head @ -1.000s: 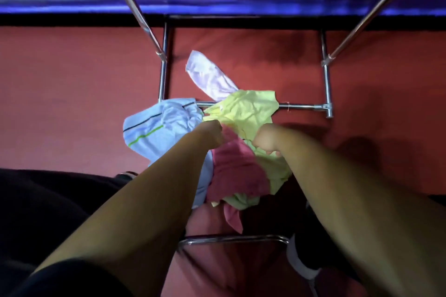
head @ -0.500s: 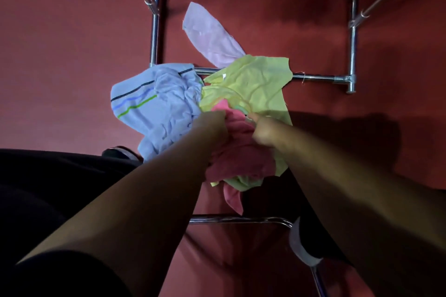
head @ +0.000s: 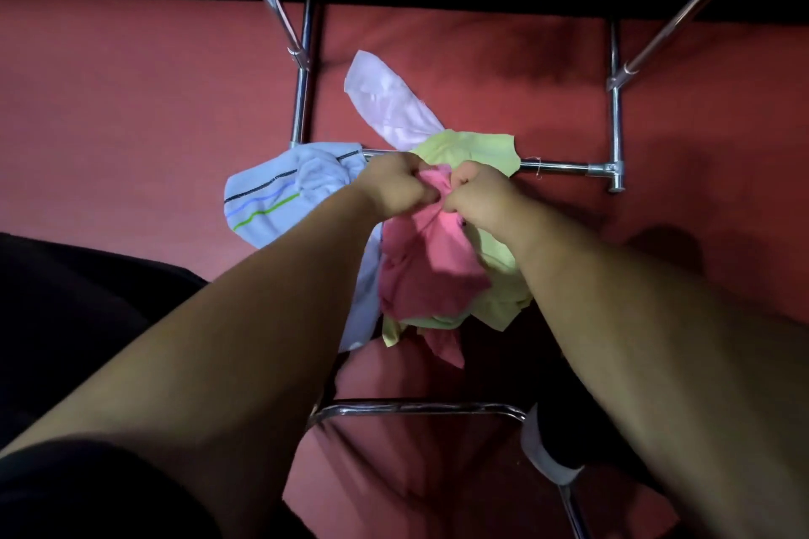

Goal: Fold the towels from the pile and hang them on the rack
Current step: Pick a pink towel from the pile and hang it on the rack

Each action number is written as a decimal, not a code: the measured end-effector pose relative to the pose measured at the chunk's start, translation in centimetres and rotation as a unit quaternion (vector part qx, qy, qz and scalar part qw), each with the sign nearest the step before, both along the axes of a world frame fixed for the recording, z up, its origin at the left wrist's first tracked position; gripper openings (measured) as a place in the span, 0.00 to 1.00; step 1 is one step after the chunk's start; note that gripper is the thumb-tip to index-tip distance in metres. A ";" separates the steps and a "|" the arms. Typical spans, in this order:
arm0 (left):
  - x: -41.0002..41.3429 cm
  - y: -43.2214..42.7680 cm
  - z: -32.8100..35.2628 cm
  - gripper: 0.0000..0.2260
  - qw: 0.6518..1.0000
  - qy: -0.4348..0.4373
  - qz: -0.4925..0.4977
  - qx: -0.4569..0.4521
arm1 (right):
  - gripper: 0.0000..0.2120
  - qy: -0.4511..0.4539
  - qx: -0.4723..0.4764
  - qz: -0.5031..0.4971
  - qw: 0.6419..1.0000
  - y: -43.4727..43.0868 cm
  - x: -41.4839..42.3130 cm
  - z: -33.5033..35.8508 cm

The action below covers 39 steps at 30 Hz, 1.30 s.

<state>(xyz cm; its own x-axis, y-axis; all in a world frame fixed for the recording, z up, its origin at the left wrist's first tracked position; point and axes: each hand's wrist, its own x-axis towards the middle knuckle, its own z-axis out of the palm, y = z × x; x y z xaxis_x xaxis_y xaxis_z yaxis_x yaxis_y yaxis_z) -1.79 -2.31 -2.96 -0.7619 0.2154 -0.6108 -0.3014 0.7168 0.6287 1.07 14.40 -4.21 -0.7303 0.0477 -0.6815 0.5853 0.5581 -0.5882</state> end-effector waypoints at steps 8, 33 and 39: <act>-1.8 -0.5 10.0 0.08 0.968 0.056 0.168 0.175 | 0.07 0.066 -0.274 -0.219 0.934 -0.2 -1.9 11.9; 6.2 -2.2 26.7 0.15 0.928 0.049 0.062 0.365 | 0.13 0.296 -0.138 -0.158 0.932 -1.2 3.7 30.6; 6.7 -1.8 26.9 0.08 0.957 0.073 0.063 0.272 | 0.17 0.240 -0.375 -0.179 0.877 -0.4 4.5 32.2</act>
